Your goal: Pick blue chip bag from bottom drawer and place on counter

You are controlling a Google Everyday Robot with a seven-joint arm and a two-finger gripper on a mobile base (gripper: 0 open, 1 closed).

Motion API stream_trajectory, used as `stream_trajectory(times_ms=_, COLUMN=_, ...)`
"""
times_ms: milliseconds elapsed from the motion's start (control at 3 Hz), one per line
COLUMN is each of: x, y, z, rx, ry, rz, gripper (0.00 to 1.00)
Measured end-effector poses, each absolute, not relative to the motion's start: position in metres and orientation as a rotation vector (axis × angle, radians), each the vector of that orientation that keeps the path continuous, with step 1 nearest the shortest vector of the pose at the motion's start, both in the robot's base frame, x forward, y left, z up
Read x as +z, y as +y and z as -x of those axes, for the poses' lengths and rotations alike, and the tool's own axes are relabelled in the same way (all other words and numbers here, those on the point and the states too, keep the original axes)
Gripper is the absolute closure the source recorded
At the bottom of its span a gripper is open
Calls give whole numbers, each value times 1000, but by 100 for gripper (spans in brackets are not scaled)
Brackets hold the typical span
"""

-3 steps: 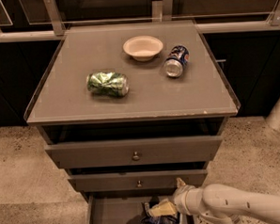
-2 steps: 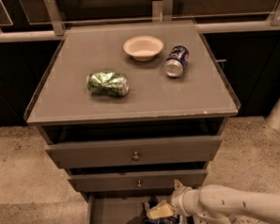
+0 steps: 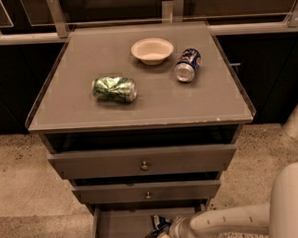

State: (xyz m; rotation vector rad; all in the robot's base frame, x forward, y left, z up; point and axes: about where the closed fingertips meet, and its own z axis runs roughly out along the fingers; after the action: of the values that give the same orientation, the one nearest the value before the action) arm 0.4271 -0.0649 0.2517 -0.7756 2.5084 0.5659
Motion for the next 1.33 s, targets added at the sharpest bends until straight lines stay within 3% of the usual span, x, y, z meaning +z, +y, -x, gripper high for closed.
stream_trajectory(times_ms=667, x=254, y=-63, z=-424, rx=570, ry=2502, rz=786, gripper=0)
stream_trajectory(times_ms=1333, x=196, y=-54, z=-454, rx=567, ry=2545, rz=718, gripper=0)
